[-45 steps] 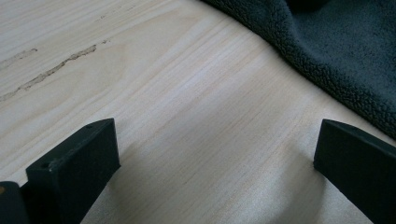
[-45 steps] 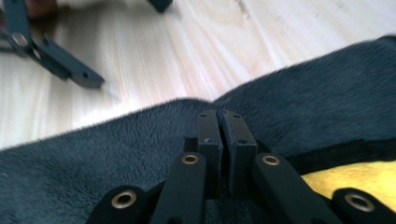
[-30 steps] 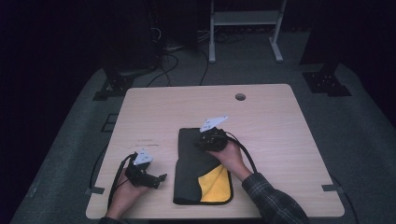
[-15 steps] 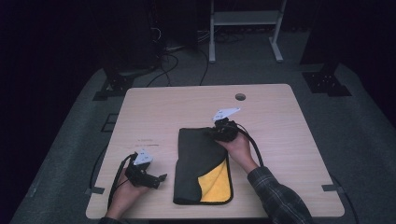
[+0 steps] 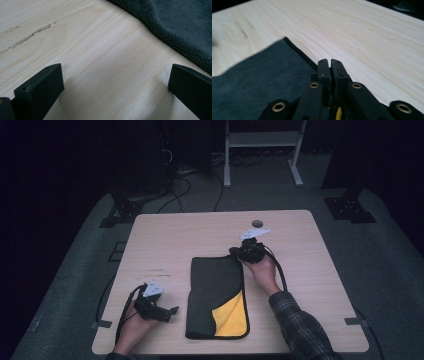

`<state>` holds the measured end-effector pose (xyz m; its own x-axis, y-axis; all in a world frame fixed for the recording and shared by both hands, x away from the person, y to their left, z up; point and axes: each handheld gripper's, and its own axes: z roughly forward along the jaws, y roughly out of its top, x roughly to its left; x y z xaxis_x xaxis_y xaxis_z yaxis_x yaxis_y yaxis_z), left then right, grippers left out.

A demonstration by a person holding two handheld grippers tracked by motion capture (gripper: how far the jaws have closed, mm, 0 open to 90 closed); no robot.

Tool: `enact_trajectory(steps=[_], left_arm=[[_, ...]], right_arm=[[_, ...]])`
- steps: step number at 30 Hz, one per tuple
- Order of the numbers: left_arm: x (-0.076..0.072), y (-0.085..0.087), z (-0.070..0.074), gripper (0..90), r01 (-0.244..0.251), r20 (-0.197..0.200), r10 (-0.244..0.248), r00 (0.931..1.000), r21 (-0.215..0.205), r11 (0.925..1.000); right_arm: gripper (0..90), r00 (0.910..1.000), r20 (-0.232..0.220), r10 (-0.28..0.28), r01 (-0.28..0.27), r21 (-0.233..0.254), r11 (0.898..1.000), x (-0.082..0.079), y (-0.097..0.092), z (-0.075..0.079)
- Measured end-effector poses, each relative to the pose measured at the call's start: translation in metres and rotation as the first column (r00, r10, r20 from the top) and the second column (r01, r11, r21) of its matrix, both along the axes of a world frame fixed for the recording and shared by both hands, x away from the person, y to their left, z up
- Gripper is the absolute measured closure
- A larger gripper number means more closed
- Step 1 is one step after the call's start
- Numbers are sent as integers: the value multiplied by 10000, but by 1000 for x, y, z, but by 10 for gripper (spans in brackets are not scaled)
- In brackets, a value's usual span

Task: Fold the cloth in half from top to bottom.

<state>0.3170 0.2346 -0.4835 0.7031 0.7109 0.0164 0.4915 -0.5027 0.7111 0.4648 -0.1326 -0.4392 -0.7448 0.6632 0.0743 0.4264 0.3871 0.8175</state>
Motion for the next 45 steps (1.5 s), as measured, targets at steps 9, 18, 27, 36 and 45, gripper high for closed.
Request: enact_trajectory(steps=[9,18,27,36,45], left_arm=[[0,0,0,0,2,9,-2,10000,-5,10000],[0,0,0,0,-23,10,23,10000,-15,10000],[0,0,0,0,-21,8,21,10000,-13,10000],[0,0,0,0,-18,8,18,10000,-15,10000],[0,0,0,0,-14,8,14,10000,-18,10000]], right_arm=[[858,9983,-276,-505,488,-585,9971,15,-11,-17],[597,9932,-422,-1088,1052,-802,9912,19,-23,-30],[579,9942,-500,-948,928,-405,9949,4,-46,-10],[533,9982,-601,6,-15,-153,9999,-32,-43,0],[471,9949,-716,711,-719,-91,9974,-66,-36,2]])
